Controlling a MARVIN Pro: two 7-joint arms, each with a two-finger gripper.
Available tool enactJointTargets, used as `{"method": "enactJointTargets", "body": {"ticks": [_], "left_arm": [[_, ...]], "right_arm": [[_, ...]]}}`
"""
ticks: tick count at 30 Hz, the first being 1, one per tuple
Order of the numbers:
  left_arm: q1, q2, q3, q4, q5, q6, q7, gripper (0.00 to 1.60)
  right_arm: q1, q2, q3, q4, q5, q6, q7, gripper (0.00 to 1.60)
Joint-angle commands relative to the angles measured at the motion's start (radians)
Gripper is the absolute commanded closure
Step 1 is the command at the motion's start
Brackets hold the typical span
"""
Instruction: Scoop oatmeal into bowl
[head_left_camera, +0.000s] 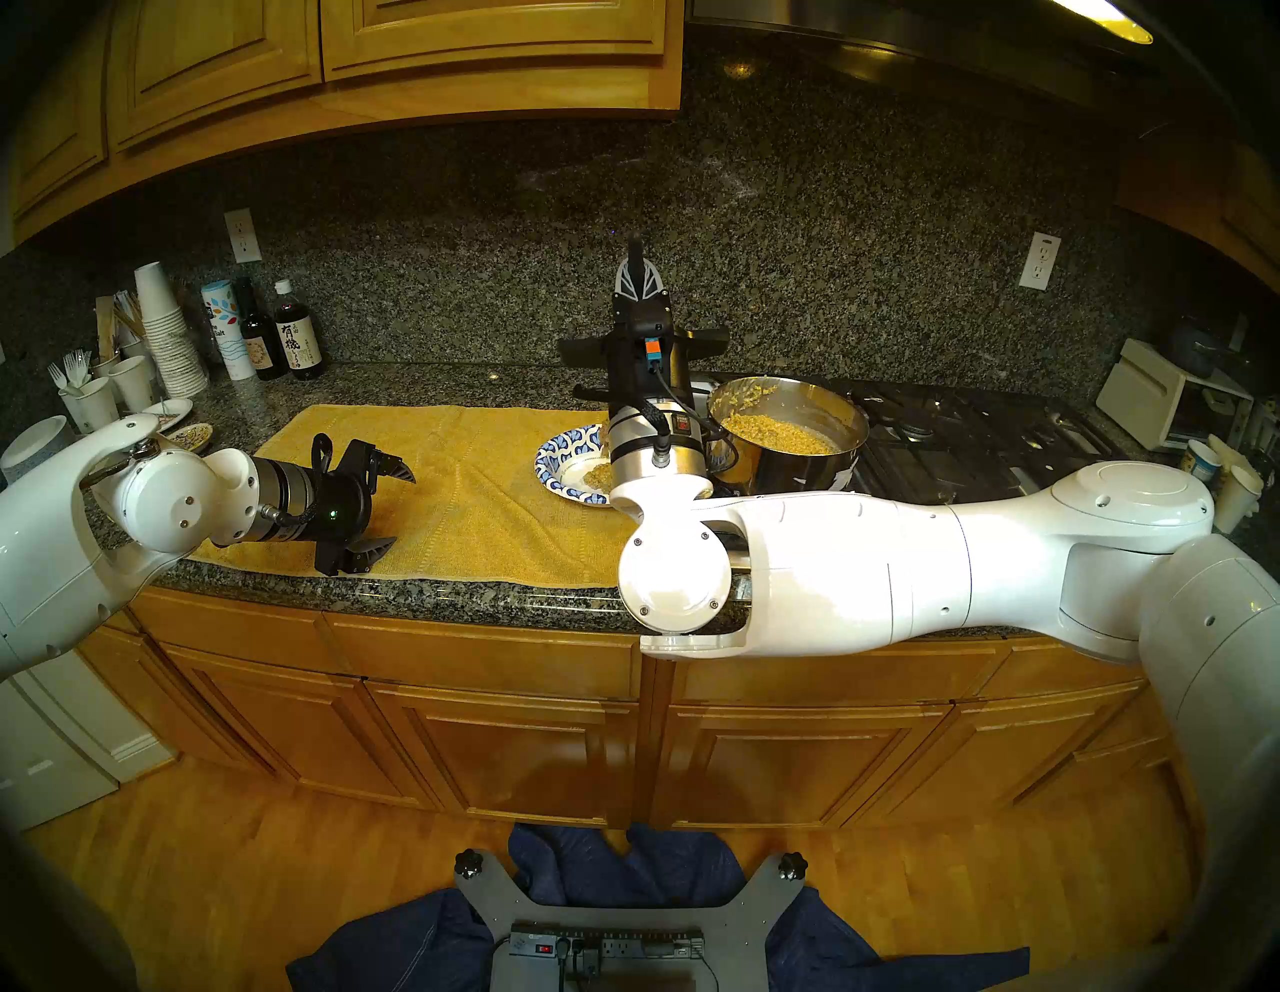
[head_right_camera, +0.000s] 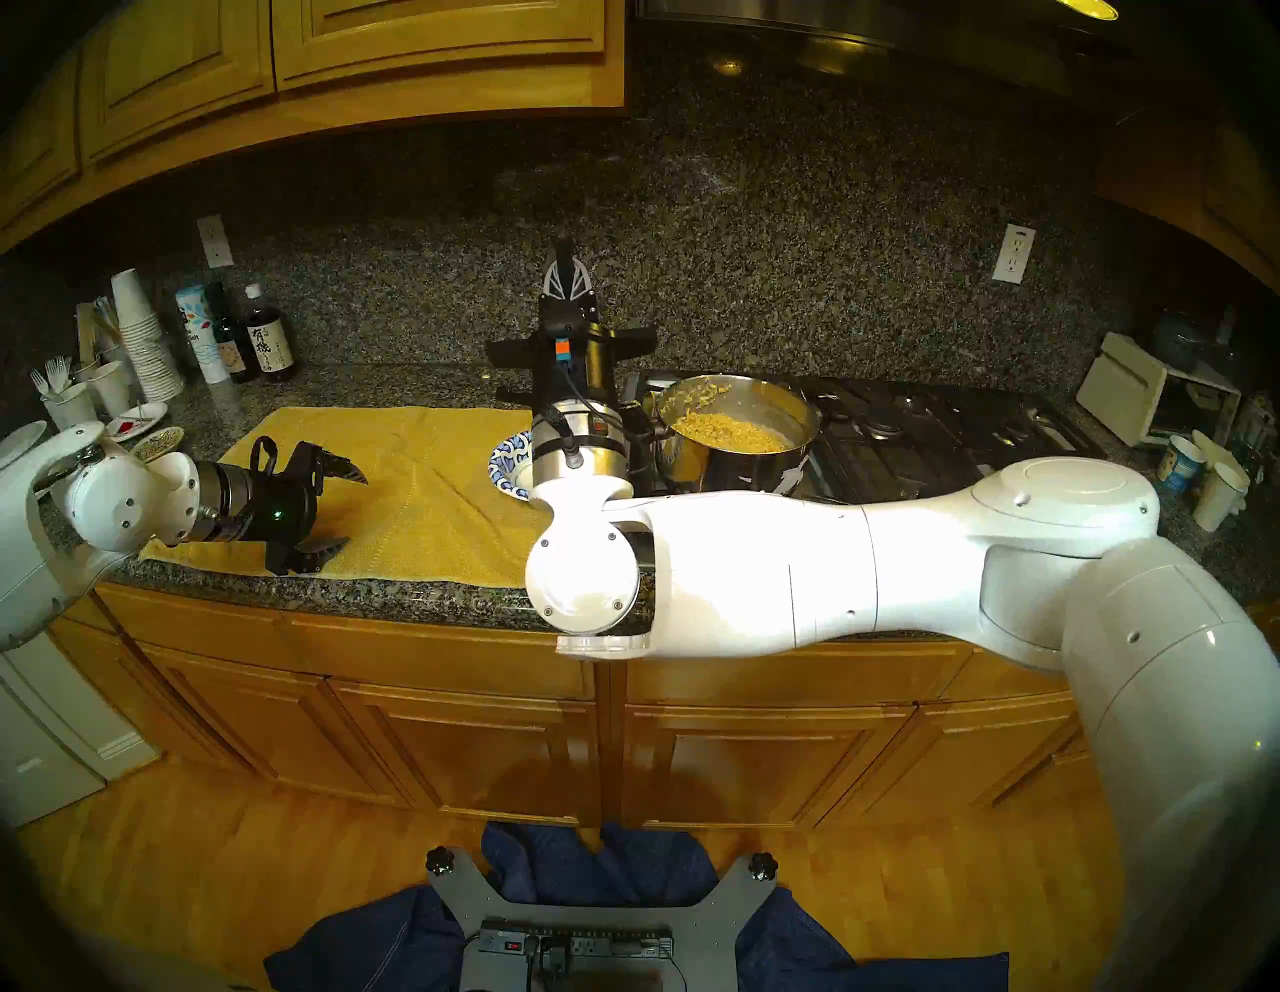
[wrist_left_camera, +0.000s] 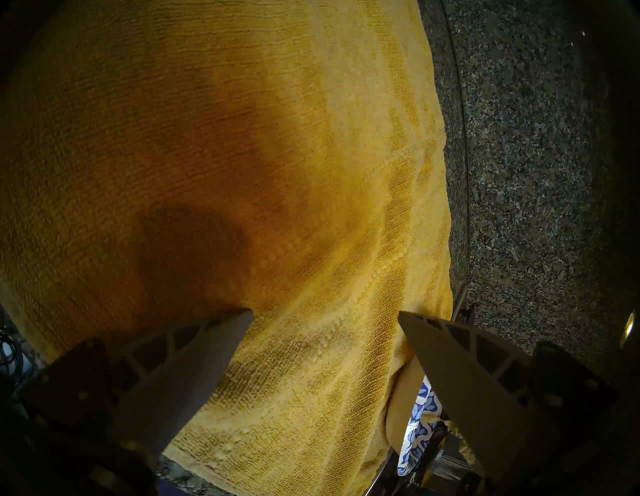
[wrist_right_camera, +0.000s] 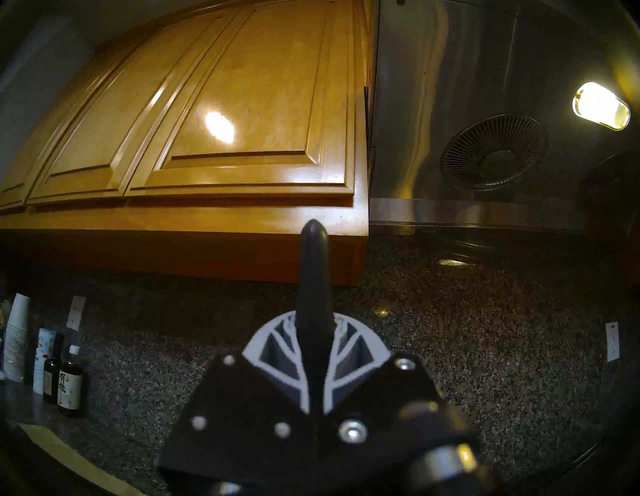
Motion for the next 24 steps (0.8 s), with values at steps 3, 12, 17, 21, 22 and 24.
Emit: {"method": "enactJointTargets", "body": {"ticks": [3,12,17,21,22,24], "left_arm": [[-0.003,-0.002,-0.002,0.002,0.001,0.000,0.001,0.00],[-0.003,-0.003,-0.002,0.003,0.001,0.000,0.002,0.00],[-0.003,-0.003,-0.002,0.003,0.001,0.000,0.002,0.00],[-0.003,-0.002,-0.002,0.002,0.001,0.000,0.001,0.00],[-0.003,-0.002,-0.002,0.002,0.001,0.000,0.001,0.00],[-0.002,-0.002,-0.002,0.002,0.001,0.000,0.000,0.00]], "right_arm": [[0.051,0.002,0.046,0.014,-0.019,-0.003,0.000,1.60],[-0.004,-0.027,0.006,0.029,-0.028,-0.009,0.000,1.60],[-0.006,-0.026,-0.001,0.029,-0.027,-0.007,0.000,1.60],[0.019,-0.015,0.004,0.039,-0.033,-0.008,0.000,1.60],[0.029,-0.011,0.009,0.042,-0.034,-0.009,0.000,1.60],[0.045,-0.003,0.020,0.044,-0.029,-0.009,0.000,1.60]]}}
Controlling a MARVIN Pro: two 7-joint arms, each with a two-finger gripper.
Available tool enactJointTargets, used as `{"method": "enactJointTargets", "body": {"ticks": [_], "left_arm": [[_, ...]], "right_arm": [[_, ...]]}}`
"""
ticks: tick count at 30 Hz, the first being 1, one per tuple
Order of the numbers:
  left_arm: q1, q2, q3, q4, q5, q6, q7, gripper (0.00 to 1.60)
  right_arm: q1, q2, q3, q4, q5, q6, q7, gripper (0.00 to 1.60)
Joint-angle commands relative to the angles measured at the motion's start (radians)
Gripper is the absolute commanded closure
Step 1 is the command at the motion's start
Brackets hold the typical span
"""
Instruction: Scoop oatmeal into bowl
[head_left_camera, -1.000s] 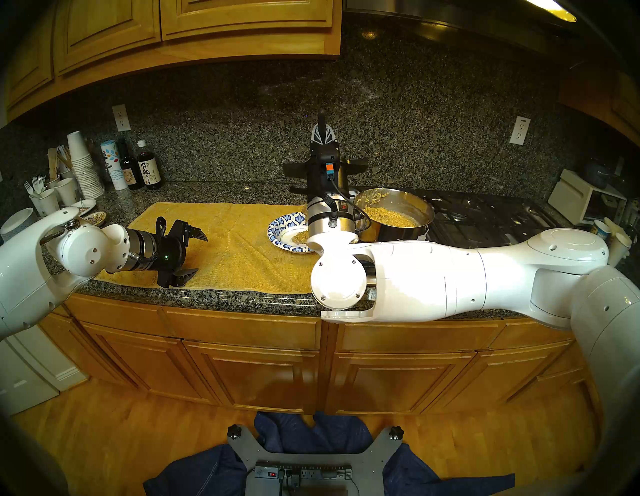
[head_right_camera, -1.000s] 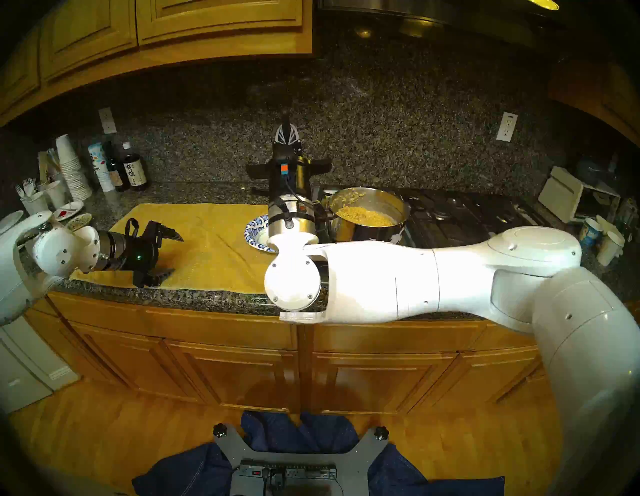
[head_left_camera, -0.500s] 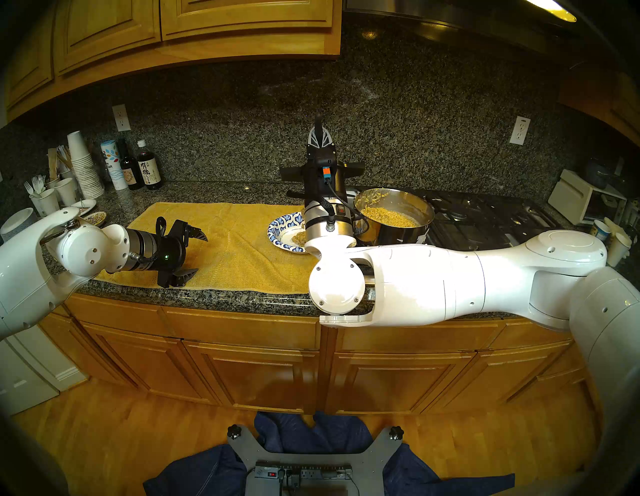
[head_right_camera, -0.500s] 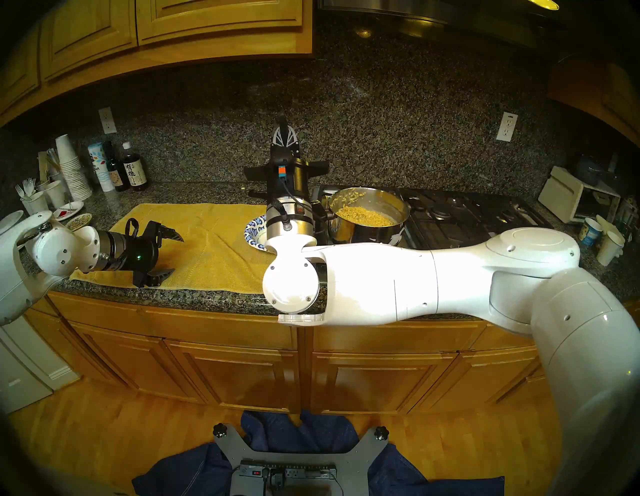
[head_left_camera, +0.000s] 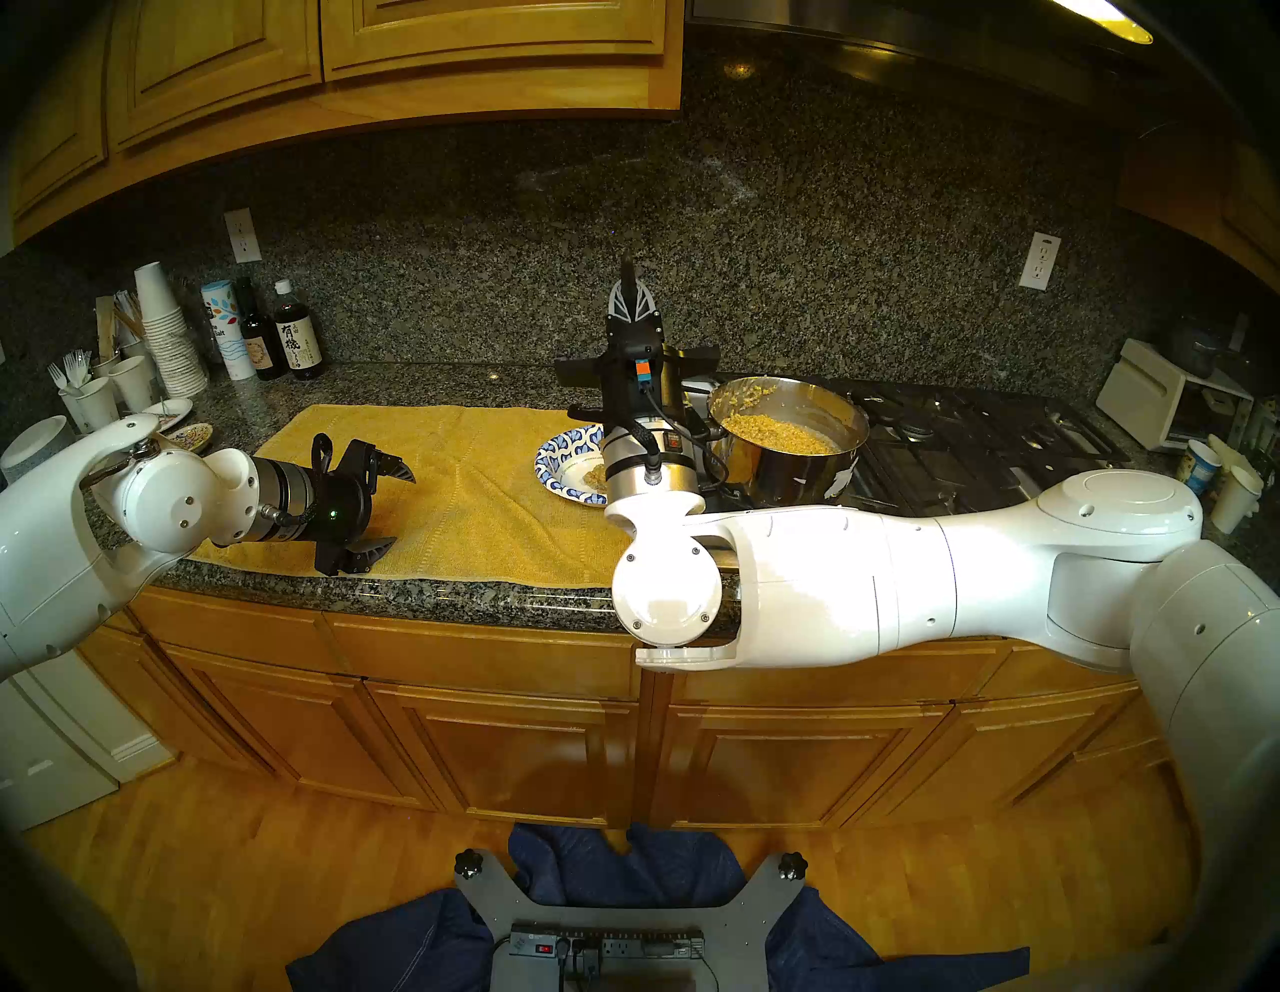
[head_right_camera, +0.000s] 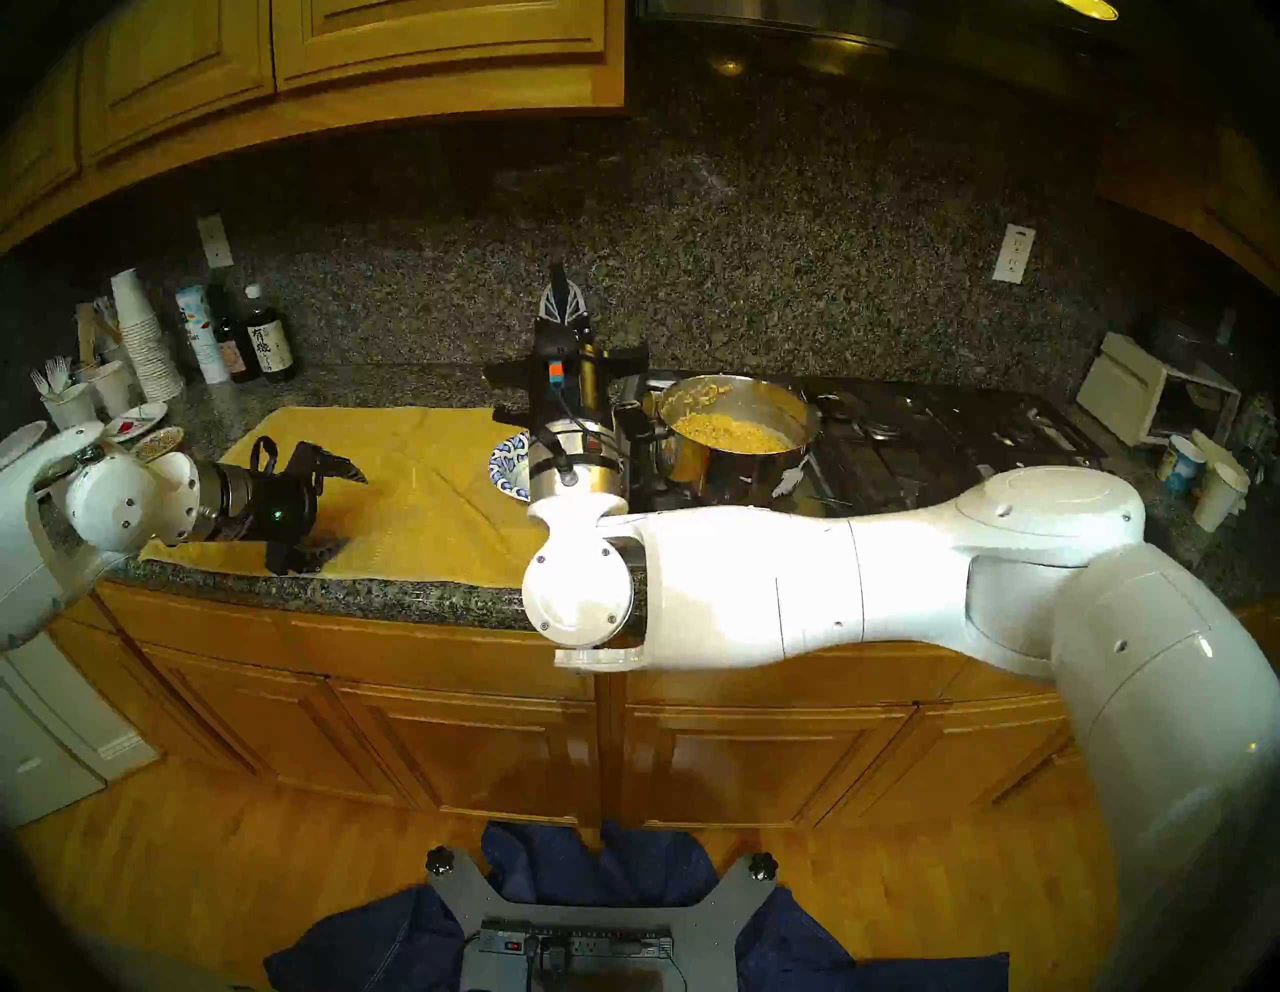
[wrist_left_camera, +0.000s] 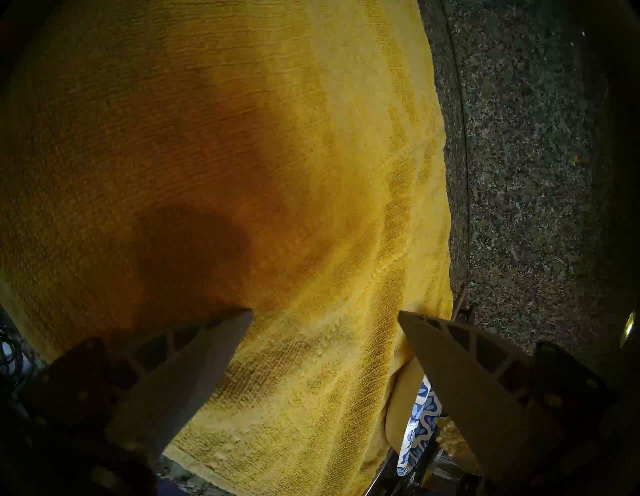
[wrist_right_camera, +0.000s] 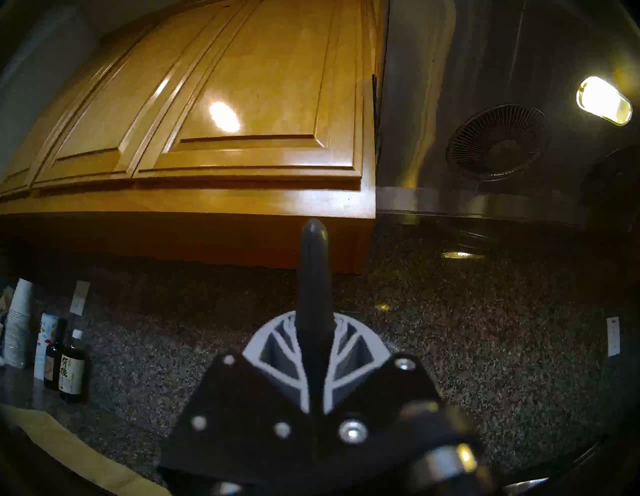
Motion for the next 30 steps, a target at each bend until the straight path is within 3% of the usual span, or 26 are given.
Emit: {"method": "enactJointTargets", "body": {"ticks": [1,8,21,30], "left_arm": [[-0.002,-0.002,-0.002,0.002,0.001,0.000,0.000,0.00],[-0.002,-0.002,-0.002,0.002,0.001,0.000,0.000,0.00],[-0.003,-0.003,-0.002,0.003,0.001,0.000,0.001,0.00],[-0.003,-0.002,-0.002,0.002,0.001,0.000,0.001,0.00]], "right_arm": [[0.075,0.020,0.048,0.010,-0.025,-0.002,0.001,1.60],[0.091,0.025,0.058,0.001,-0.022,-0.001,0.002,1.60],[0.012,-0.023,-0.018,-0.014,-0.033,0.012,0.000,1.60],[0.036,-0.018,-0.019,-0.005,-0.040,0.015,0.000,1.60]]}}
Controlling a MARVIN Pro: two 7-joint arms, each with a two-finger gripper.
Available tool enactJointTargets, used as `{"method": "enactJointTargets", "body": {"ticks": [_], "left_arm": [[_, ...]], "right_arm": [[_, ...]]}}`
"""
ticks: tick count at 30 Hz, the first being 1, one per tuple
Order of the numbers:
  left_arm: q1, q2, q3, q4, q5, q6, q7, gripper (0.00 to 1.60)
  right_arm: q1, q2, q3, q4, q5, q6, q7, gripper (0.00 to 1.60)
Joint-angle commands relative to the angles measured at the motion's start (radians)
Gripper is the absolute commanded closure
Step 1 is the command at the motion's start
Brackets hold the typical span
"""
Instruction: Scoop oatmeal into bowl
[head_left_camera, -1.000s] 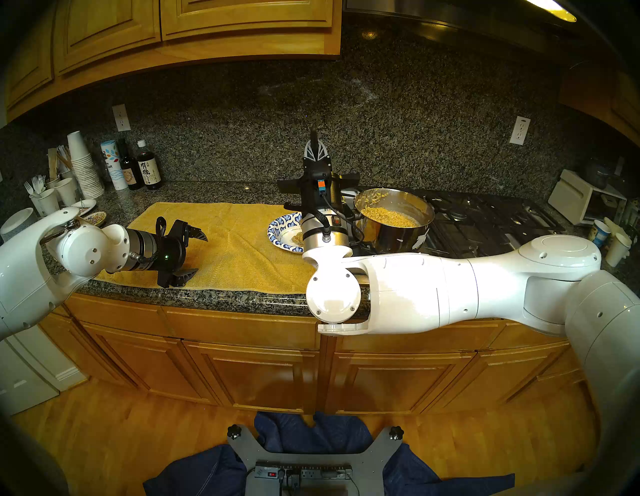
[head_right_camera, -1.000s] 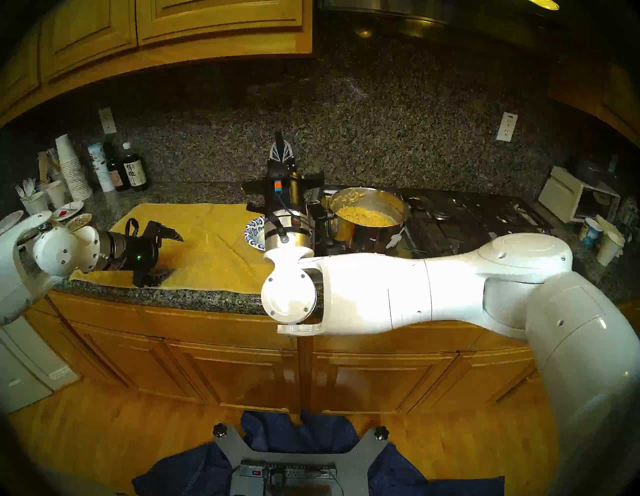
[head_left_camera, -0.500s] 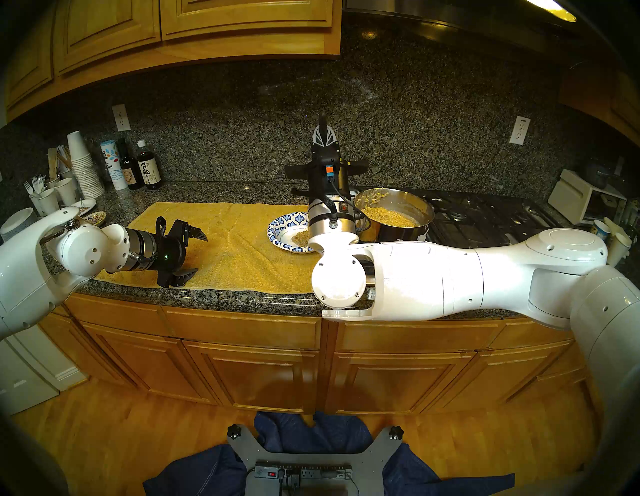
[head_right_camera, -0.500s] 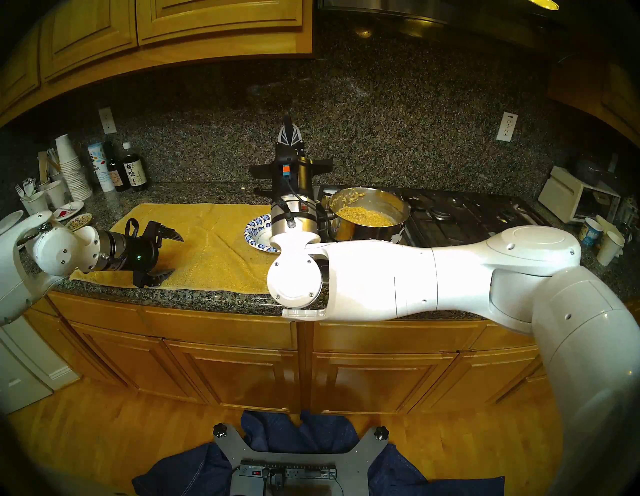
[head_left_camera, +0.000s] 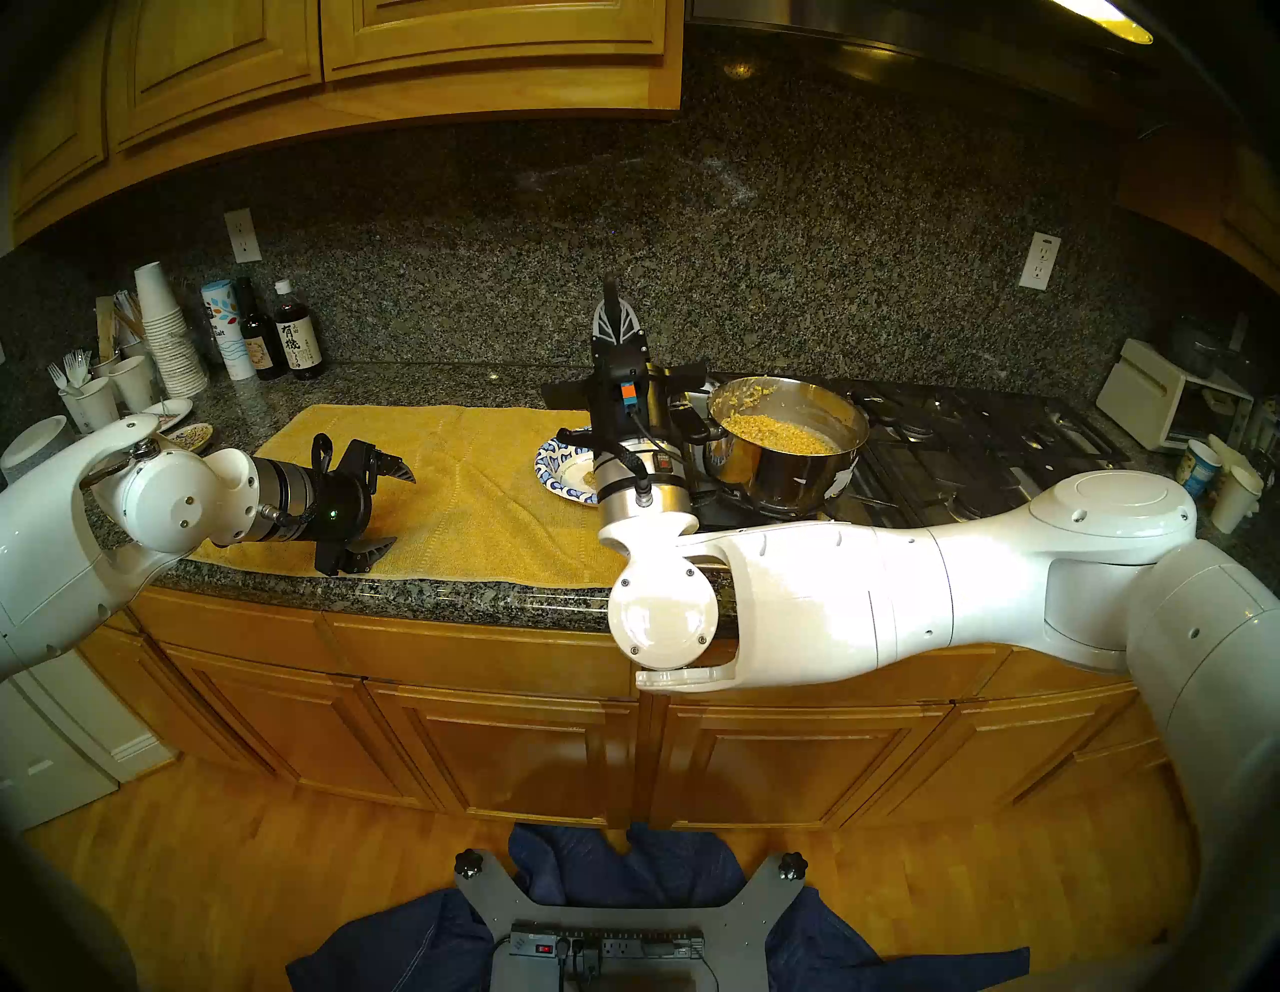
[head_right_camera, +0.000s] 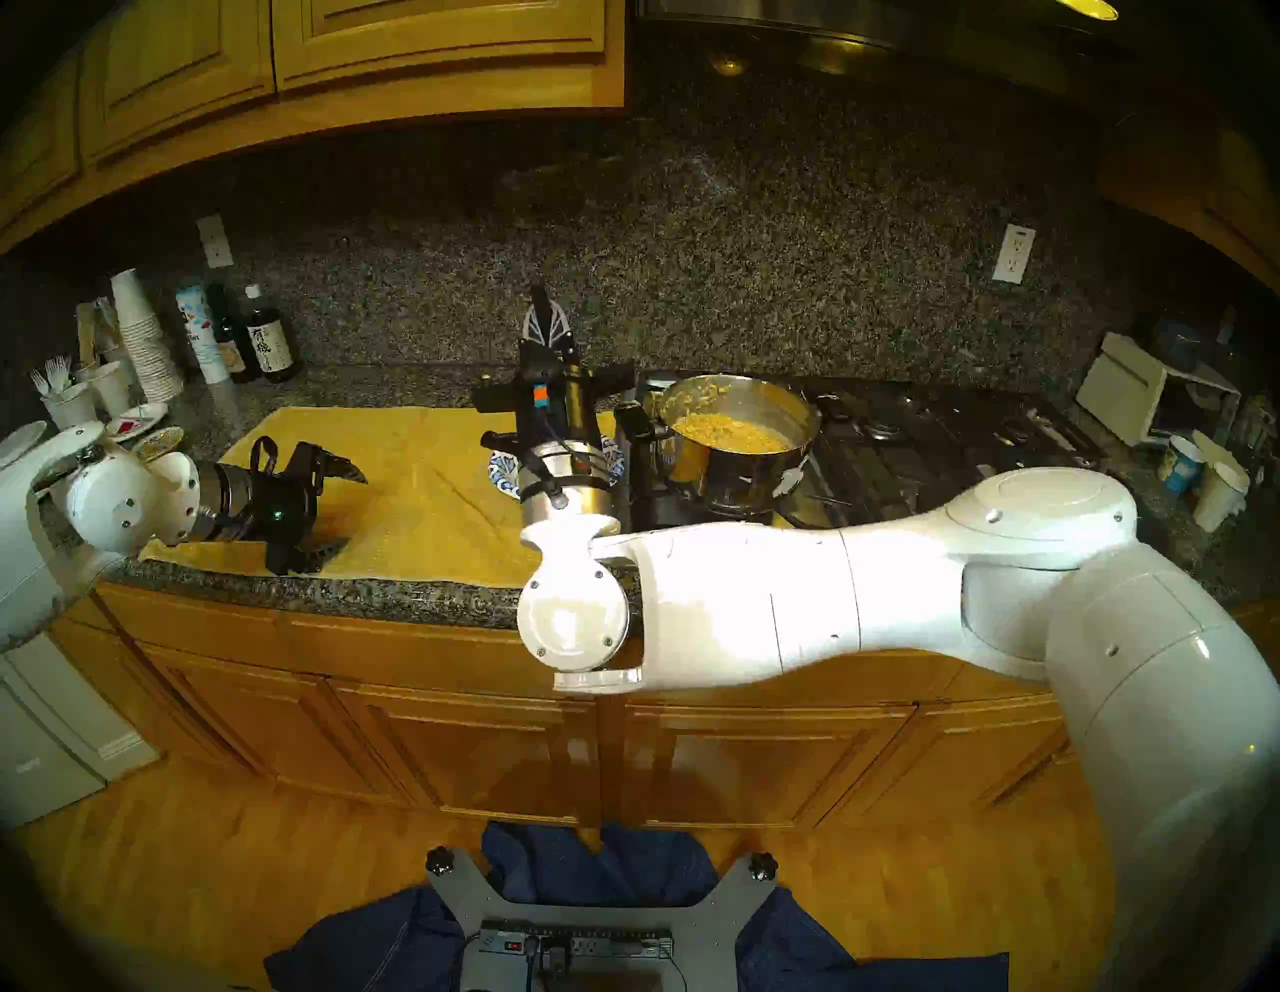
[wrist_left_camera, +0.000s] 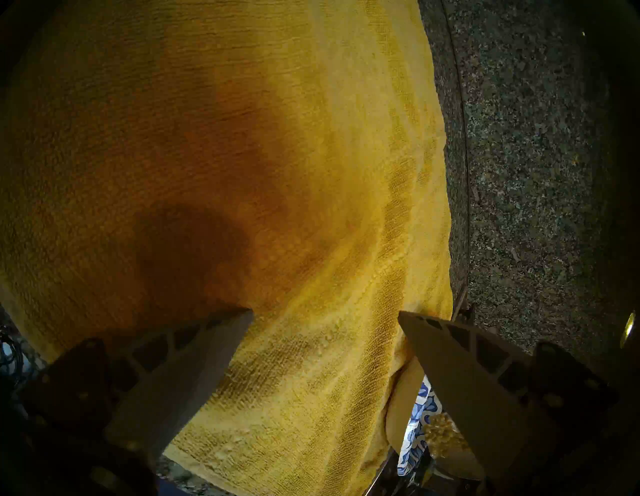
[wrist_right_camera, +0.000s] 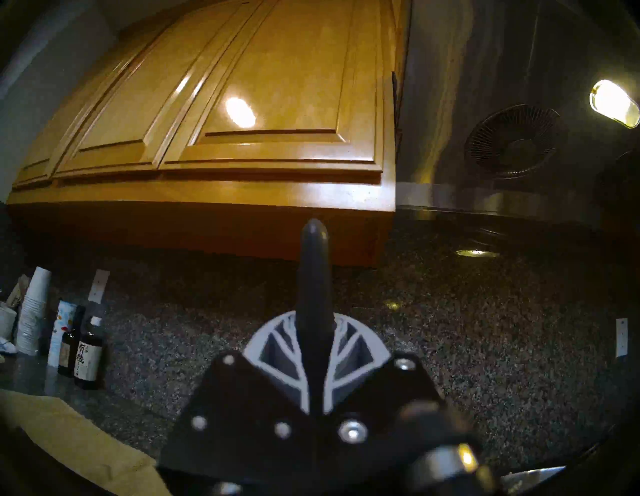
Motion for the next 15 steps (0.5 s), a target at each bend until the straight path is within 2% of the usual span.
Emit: {"method": "enactJointTargets", "body": {"ticks": [1,10,15], "left_arm": [[-0.002,-0.002,-0.002,0.002,0.001,0.000,0.001,0.00],[-0.002,-0.001,-0.002,0.002,0.001,0.000,0.000,0.00],[-0.002,-0.002,-0.002,0.002,0.001,0.000,0.001,0.00]], "right_arm": [[0.050,0.001,0.030,0.011,-0.035,0.003,0.000,1.60],[0.109,0.013,0.063,0.032,-0.050,0.013,0.000,1.60],[0.106,0.015,0.036,0.038,-0.066,0.031,0.005,1.60]]}}
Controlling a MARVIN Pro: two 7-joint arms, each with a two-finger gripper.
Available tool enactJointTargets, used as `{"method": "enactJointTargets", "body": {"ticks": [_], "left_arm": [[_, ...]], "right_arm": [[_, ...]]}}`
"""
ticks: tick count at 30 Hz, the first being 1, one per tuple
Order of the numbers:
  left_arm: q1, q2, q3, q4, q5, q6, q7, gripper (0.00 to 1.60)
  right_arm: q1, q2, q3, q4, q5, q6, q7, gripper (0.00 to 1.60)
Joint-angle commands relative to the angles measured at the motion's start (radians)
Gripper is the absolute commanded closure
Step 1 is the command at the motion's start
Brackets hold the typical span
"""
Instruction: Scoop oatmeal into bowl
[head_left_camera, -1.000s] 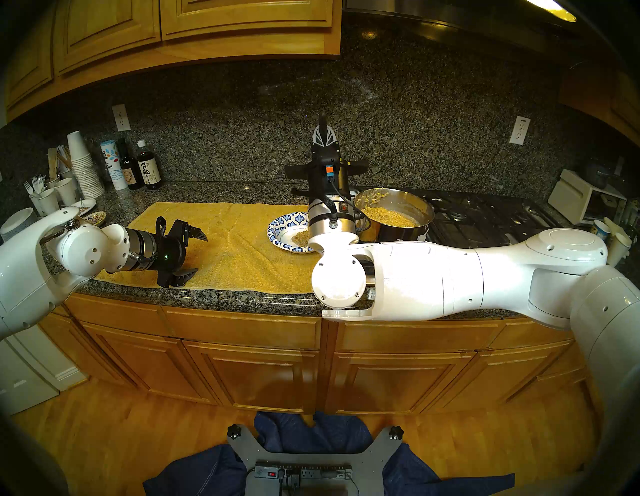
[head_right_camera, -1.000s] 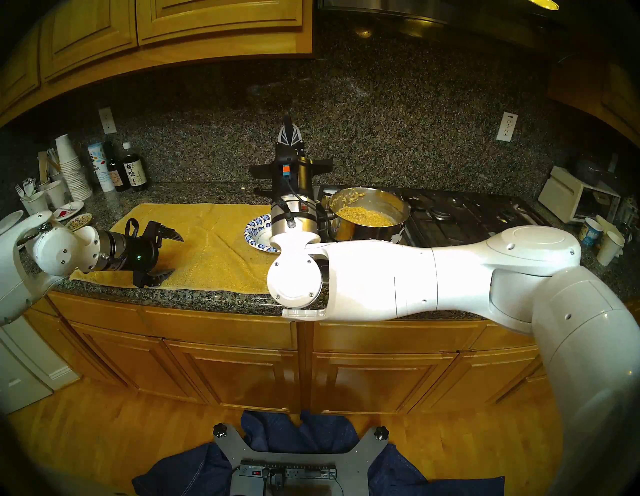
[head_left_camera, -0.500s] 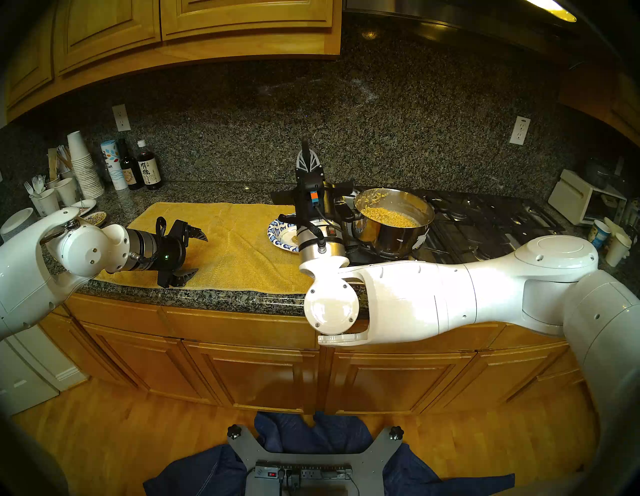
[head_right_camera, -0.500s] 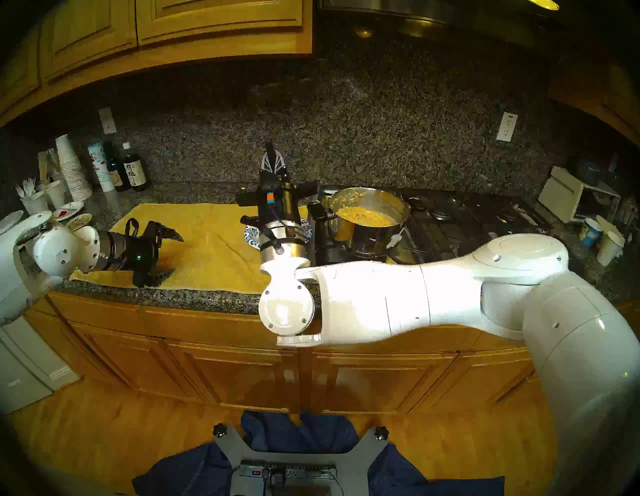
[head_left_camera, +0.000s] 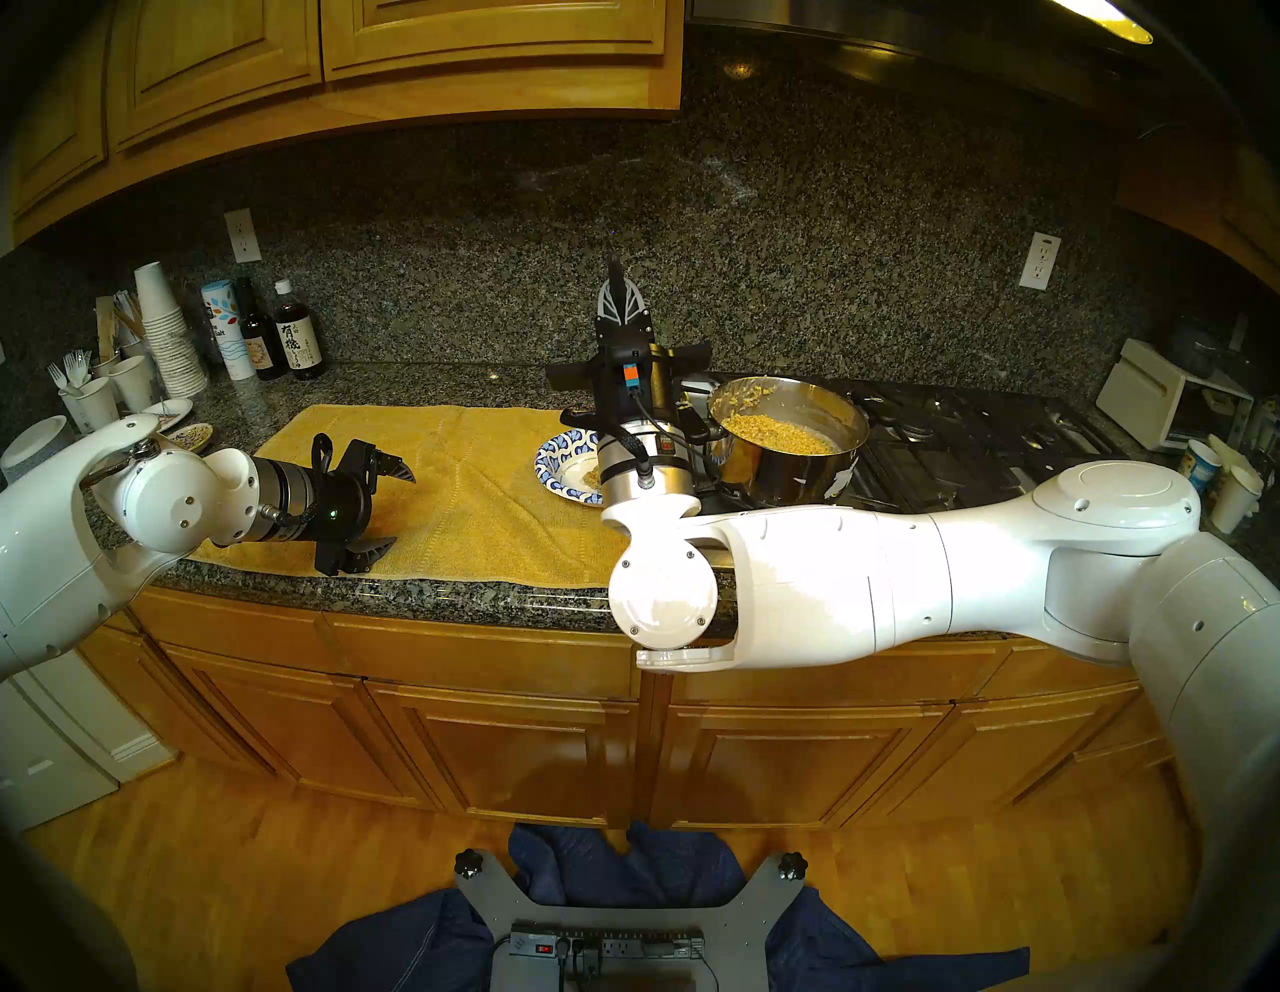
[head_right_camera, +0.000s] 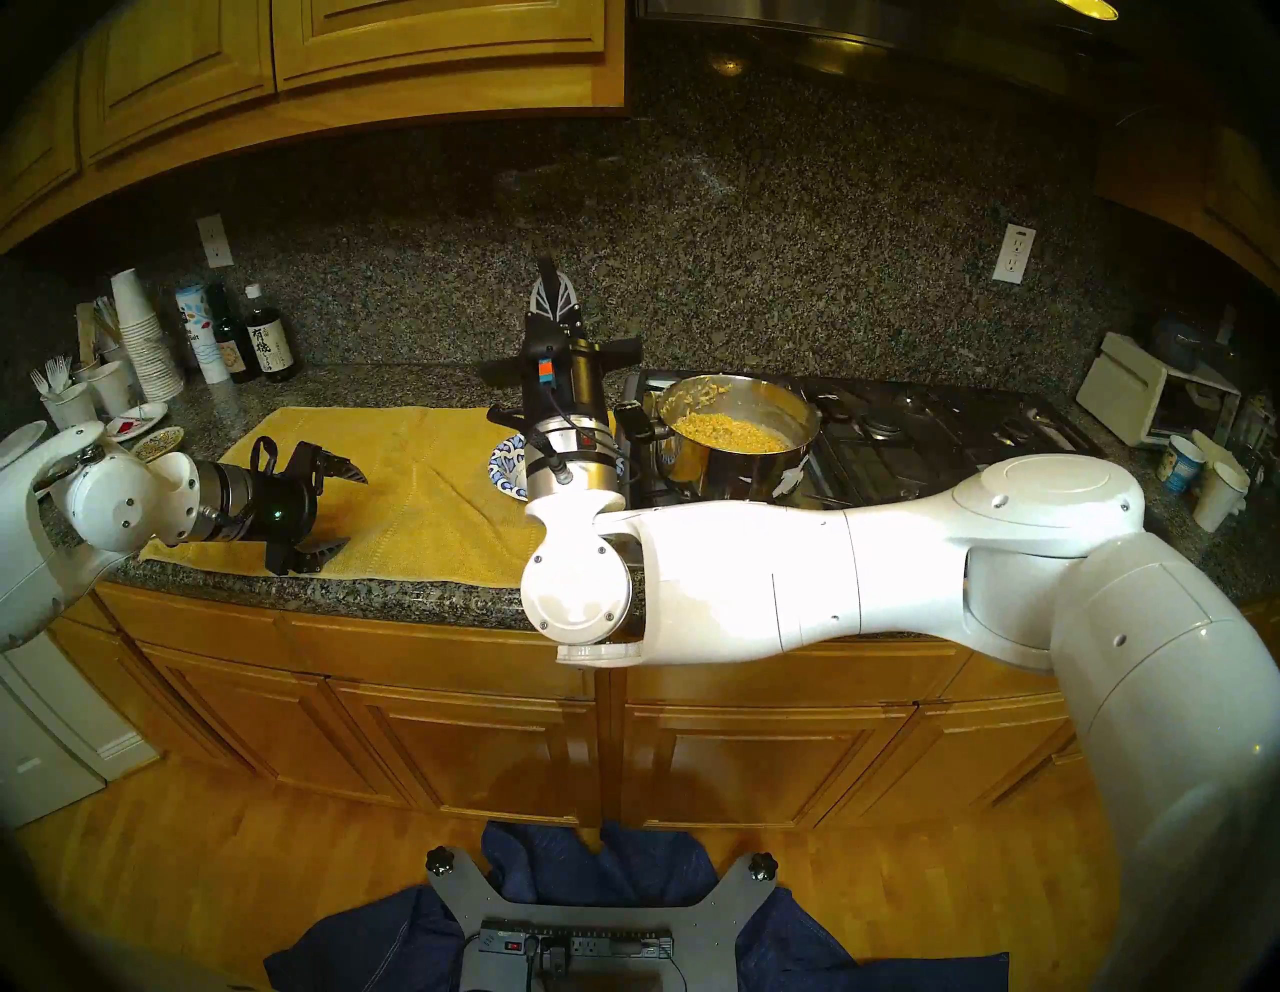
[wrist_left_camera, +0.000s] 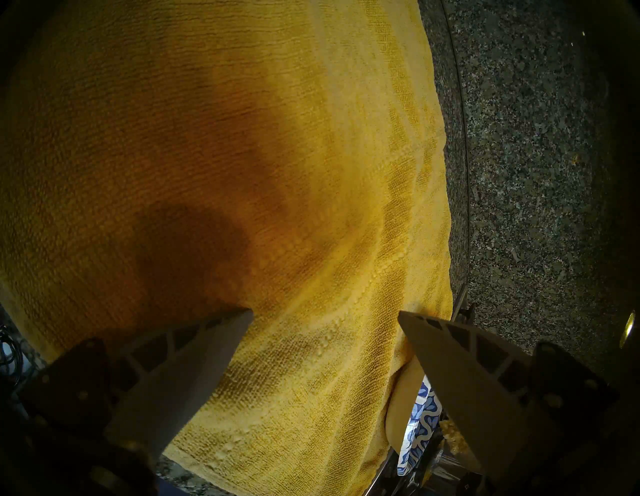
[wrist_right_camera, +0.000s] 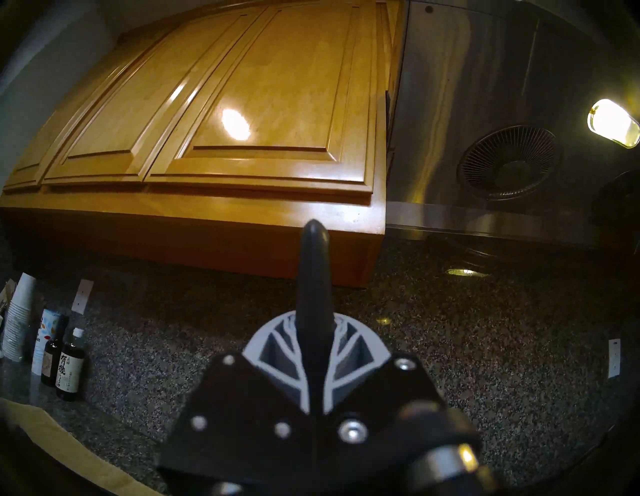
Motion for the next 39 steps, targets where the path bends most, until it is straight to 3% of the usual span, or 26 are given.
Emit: {"method": "enactJointTargets", "body": {"ticks": [1,11,30,39], "left_arm": [[-0.003,-0.002,-0.002,0.002,0.001,0.000,0.001,0.00],[-0.003,-0.003,-0.002,0.003,0.001,0.000,0.001,0.00],[-0.002,-0.002,-0.002,0.002,0.001,0.000,0.000,0.00],[-0.003,-0.003,-0.002,0.003,0.001,0.000,0.001,0.00]], "right_arm": [[0.052,0.003,0.002,0.002,-0.051,0.022,0.005,1.60],[0.013,-0.012,-0.124,0.022,-0.137,0.060,0.000,1.60],[0.099,-0.008,-0.086,0.048,-0.131,0.035,0.008,1.60],[0.058,-0.030,-0.128,0.035,-0.138,0.026,0.018,1.60]]}}
